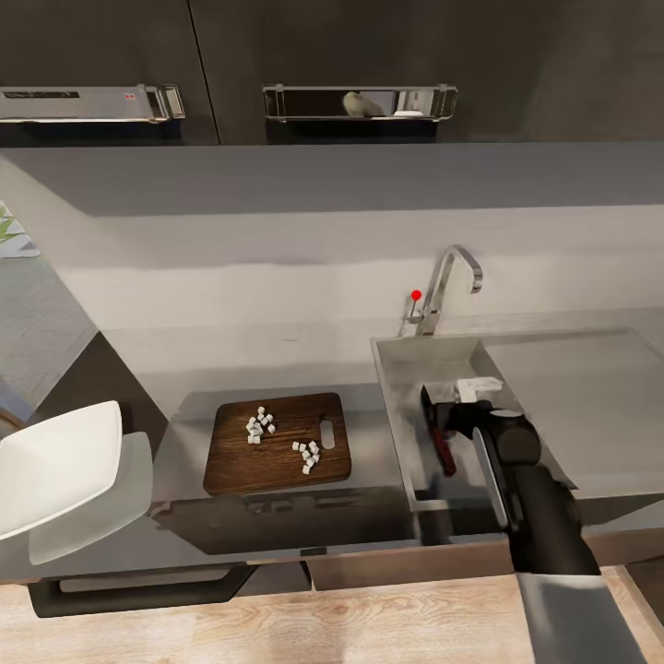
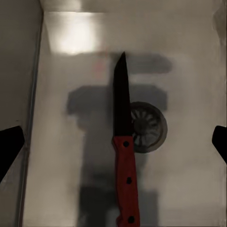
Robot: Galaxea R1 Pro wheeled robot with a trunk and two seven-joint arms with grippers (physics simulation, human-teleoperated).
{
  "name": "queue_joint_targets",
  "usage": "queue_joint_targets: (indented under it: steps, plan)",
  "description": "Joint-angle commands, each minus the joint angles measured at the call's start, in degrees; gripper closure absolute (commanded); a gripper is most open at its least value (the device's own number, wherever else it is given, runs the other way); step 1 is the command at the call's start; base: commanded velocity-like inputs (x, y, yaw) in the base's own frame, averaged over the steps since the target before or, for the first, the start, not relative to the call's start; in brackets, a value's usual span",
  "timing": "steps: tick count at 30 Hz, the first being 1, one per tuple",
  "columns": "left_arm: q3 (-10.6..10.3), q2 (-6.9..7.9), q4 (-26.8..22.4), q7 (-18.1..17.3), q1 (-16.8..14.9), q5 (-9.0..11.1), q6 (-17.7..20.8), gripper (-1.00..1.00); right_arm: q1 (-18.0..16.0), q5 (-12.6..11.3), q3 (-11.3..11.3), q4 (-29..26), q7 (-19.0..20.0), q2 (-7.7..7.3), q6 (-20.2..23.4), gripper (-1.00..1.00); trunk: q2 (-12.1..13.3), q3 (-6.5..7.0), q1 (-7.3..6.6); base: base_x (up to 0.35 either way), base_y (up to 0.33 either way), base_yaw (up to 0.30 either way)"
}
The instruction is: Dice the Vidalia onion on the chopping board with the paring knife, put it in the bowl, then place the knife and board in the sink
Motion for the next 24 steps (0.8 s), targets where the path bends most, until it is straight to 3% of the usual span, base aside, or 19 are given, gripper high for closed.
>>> queue_joint_targets:
  steps: [1, 3, 8, 24]
  plan:
    - [-0.35, 0.10, -0.07, 0.45, 0.00, 0.54, -0.19, -1.00, -0.04, 0.51, -0.08, -1.11, 0.46, 0.07, 0.63, -1.00, -0.09, -0.09, 0.04, 0.000, 0.000, 0.000]
    - [-0.35, 0.10, -0.02, 0.45, -0.03, 0.54, -0.19, -1.00, -0.04, 0.45, -0.07, -4.28, 0.46, 0.18, 1.62, -1.00, -0.09, -0.09, 0.04, 0.000, 0.000, 0.000]
    - [-0.34, 0.09, 0.09, 0.45, 0.00, 0.54, -0.19, -1.00, -0.04, 0.41, -0.07, -5.42, 0.46, 0.32, 1.96, -1.00, -0.09, -0.09, 0.04, 0.000, 0.085, 0.000]
    - [-0.36, 0.08, 0.11, 0.45, 0.00, 0.54, -0.19, -1.00, -0.04, 0.26, -0.07, -5.48, 0.47, 0.37, 1.90, -1.00, -0.09, -0.09, 0.04, -0.036, 0.263, 0.000]
